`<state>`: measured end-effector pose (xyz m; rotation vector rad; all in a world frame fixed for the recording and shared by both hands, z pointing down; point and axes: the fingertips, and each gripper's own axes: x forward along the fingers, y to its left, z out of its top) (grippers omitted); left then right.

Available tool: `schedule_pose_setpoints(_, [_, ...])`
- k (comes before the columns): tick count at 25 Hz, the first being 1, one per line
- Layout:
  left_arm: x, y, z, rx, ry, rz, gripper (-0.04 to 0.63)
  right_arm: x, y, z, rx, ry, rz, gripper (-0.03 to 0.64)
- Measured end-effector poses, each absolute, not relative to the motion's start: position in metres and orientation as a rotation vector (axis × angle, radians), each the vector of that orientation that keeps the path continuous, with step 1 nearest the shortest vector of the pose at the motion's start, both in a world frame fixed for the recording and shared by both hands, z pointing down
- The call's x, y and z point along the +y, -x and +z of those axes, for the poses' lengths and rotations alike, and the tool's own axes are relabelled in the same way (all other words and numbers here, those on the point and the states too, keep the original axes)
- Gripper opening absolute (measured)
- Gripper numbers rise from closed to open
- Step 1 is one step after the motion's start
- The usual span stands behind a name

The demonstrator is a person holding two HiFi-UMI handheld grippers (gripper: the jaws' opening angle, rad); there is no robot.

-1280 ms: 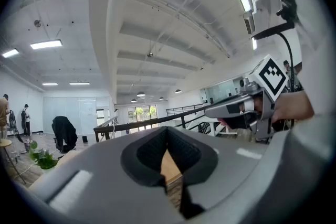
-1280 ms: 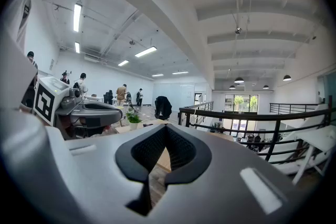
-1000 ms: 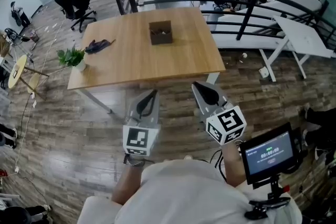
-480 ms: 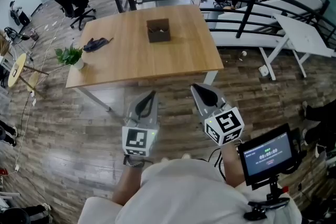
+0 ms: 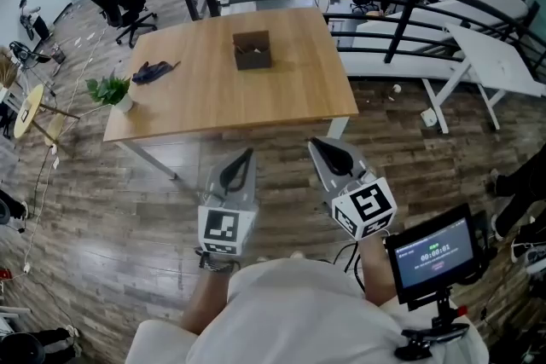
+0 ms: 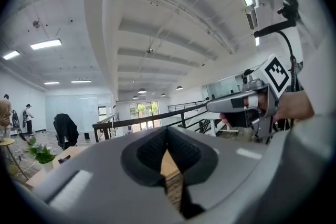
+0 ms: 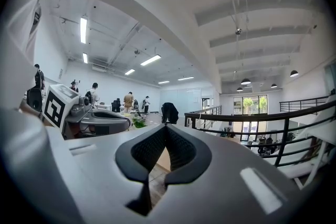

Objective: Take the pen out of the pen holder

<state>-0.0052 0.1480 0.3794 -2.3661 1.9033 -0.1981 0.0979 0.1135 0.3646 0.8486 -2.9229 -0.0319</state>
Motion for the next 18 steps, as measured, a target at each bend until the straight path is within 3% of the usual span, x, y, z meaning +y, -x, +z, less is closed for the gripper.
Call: schedule_pose_setpoints(18, [0.14,0.01,0.406,1.965,2.412,-0.208,-0.002,0.1,-0.1,0.392,-2.891,-0.85,0.091,0.003])
